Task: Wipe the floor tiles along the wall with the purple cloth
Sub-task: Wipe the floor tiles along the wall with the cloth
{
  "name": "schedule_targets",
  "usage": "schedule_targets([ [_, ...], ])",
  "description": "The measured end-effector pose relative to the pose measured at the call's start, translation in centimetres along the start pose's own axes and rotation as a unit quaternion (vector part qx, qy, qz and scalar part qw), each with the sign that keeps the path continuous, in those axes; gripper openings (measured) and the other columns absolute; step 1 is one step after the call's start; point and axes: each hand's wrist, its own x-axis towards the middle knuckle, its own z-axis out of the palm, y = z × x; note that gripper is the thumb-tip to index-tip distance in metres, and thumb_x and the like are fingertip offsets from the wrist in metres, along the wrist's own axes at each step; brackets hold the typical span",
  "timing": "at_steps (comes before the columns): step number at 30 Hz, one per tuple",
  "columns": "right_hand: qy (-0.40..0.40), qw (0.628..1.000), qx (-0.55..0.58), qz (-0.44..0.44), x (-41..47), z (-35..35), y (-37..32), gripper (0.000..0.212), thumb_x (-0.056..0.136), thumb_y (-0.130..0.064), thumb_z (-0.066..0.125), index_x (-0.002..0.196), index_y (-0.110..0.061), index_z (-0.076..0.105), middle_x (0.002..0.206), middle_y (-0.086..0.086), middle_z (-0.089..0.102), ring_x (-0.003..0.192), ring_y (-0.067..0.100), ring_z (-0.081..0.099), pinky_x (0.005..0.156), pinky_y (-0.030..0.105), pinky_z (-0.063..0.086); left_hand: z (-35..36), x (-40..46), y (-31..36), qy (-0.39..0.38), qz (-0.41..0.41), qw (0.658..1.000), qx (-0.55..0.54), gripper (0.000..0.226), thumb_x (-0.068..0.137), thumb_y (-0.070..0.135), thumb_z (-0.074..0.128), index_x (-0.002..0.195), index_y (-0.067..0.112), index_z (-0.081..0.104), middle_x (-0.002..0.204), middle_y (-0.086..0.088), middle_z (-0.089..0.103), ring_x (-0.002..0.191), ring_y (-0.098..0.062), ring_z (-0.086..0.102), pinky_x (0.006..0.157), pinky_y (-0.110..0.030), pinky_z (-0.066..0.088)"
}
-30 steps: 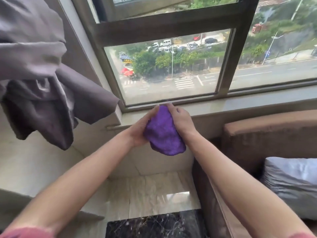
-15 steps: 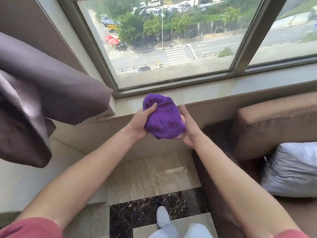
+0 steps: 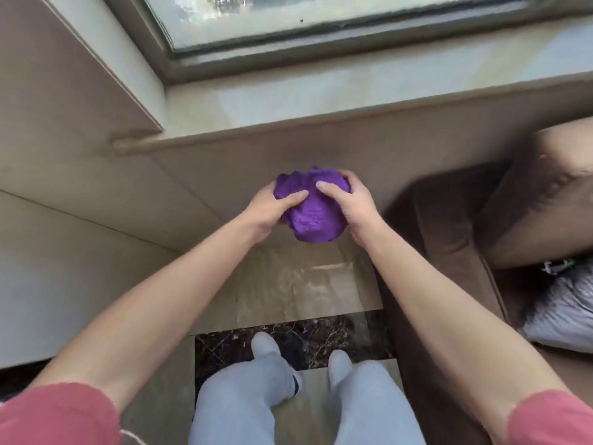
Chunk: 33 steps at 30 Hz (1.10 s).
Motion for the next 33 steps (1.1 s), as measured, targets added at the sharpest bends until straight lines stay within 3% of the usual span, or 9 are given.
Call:
schedule_targets([
  [4,-0.038,0.991,0.083,0.096,6.1,-0.8,10.8,0.047,0.084,-0.036,0.078,0.126,-0.019,0.063,0.124,0.006,0.073,0.113,0.019,0.07,0.096,0.037,0.056,-0.9,6.8,-9.3,0.003,-0.006,1.0,-0.014,0.042,0.094,0.015,0.069,0.134,0.011,0.056,0.12,-0.006,0.068,0.1,-0.017,0.066,0.075,-0.029,0.057],
  [8,-0.127,0.98,0.06,0.137,13.4,-1.3,21.9,0.041,0.09,-0.025,0.075,0.129,-0.021,0.063,0.127,0.008,0.072,0.118,0.025,0.068,0.102,0.041,0.054,-2.2,15.0,-20.0,0.004,-0.018,0.999,-0.041,0.041,0.097,0.02,0.065,0.136,0.012,0.058,0.129,-0.011,0.067,0.11,-0.022,0.064,0.093,-0.047,0.053],
  [10,-0.126,0.982,0.036,0.135,16.5,-1.2,26.6,0.035,0.088,-0.016,0.076,0.122,-0.022,0.067,0.122,0.007,0.074,0.113,0.025,0.07,0.101,0.04,0.055,-2.8,18.7,-24.8,0.011,-0.023,0.998,-0.051,0.036,0.097,0.022,0.065,0.132,0.015,0.061,0.13,-0.012,0.068,0.11,-0.024,0.065,0.095,-0.05,0.052],
  [14,-0.081,0.993,-0.039,0.071,23.2,-1.4,37.2,0.028,0.084,-0.003,0.077,0.103,-0.021,0.068,0.104,0.008,0.072,0.089,0.019,0.068,0.09,0.035,0.056,-3.7,26.4,-35.1,0.012,0.0,0.999,-0.035,0.033,0.094,0.016,0.069,0.126,0.012,0.063,0.111,-0.008,0.072,0.089,-0.014,0.071,0.075,-0.039,0.061],
  [18,-0.054,0.99,-0.127,0.035,26.3,-2.1,45.6,0.035,0.083,-0.002,0.08,0.109,-0.017,0.064,0.096,0.005,0.068,0.077,0.013,0.062,0.074,0.022,0.055,-3.5,30.7,-44.0,0.013,0.006,1.0,-0.005,0.037,0.089,0.001,0.071,0.124,0.001,0.06,0.114,-0.017,0.067,0.101,-0.028,0.064,0.089,-0.054,0.054],
  [25,-0.014,0.981,-0.192,0.038,28.5,-4.1,54.5,0.031,0.082,-0.006,0.081,0.106,-0.017,0.063,0.088,-0.001,0.068,0.073,0.01,0.062,0.066,0.016,0.053,-1.6,34.3,-53.5,0.105,-0.003,0.994,0.0,0.037,0.09,-0.002,0.07,0.124,-0.004,0.056,0.117,-0.024,0.067,0.103,-0.029,0.064,0.101,-0.053,0.052],
  [29,0.004,0.971,-0.233,0.053,29.3,-4.3,57.7,0.032,0.08,-0.013,0.083,0.107,-0.017,0.066,0.096,0.003,0.07,0.087,0.02,0.064,0.084,0.033,0.055,-1.1,35.5,-56.3,0.134,-0.031,0.99,0.032,0.041,0.089,0.005,0.074,0.125,-0.002,0.057,0.121,-0.026,0.067,0.109,-0.036,0.067,0.099,-0.05,0.053],
  [31,0.023,0.963,-0.261,0.054,29.7,-4.8,59.0,0.036,0.077,-0.019,0.086,0.108,-0.017,0.068,0.096,0.0,0.07,0.086,0.018,0.064,0.083,0.032,0.055,-1.1,36.1,-57.5,0.135,-0.042,0.987,0.07,0.038,0.089,0.01,0.075,0.122,0.0,0.058,0.115,-0.025,0.069,0.101,-0.035,0.069,0.091,-0.047,0.057],
  [33,0.048,0.956,-0.286,0.048,30.0,-5.5,60.1,0.039,0.071,-0.025,0.089,0.102,-0.023,0.066,0.091,-0.007,0.068,0.08,0.013,0.063,0.073,0.025,0.052,-1.4,36.7,-58.4,0.114,-0.056,0.986,0.105,0.027,0.09,0.012,0.074,0.112,0.006,0.06,0.098,-0.018,0.071,0.082,-0.032,0.069,0.07,-0.039,0.06],
])
